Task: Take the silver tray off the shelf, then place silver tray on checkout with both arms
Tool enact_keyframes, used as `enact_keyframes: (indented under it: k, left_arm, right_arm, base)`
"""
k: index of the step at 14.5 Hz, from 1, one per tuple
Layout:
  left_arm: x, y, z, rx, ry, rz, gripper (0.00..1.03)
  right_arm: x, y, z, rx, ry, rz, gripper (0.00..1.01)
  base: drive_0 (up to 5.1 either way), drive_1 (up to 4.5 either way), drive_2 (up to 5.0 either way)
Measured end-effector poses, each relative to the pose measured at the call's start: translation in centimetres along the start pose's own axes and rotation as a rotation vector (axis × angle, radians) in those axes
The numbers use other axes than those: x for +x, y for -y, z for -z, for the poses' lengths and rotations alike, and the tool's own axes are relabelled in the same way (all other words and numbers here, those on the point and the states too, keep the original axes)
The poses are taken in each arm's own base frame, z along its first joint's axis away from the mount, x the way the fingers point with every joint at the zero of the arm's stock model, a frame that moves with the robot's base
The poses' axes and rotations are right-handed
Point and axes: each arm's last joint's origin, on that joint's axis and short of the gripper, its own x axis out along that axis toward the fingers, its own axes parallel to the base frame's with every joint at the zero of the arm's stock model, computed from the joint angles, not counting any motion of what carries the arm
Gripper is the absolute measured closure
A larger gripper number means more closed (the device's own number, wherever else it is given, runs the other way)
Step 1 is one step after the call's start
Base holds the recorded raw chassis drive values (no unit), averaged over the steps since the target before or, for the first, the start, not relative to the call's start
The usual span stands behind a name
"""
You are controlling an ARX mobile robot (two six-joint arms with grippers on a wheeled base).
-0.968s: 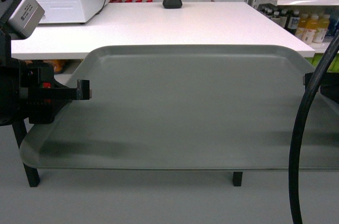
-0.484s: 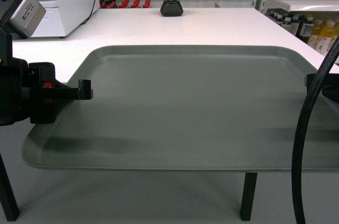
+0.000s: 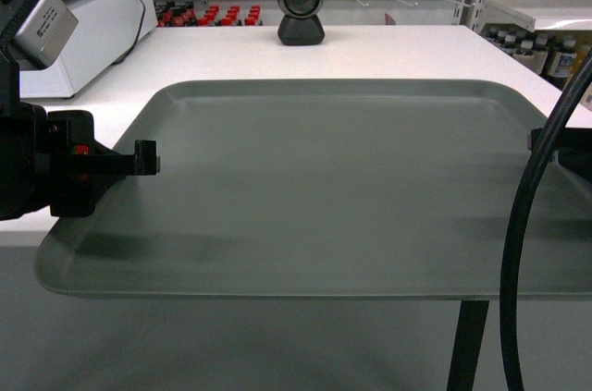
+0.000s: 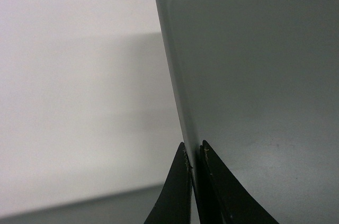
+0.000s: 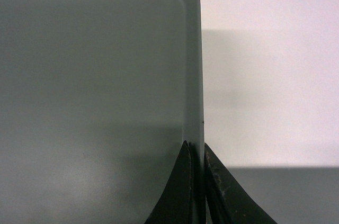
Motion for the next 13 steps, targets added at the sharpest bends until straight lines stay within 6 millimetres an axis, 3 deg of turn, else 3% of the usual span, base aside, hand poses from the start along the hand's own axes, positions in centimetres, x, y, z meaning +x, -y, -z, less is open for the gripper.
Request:
enact_keyframes:
  k: [13]
  left_arm:
    - [0.05,0.01,-0.05,0.000,0.001,0.001,0.99]
  right_arm:
    - [0.04,0.00,-0.03,0.001,0.004,0.000,0.98]
  base:
    - [0.0,4.28,-4.4]
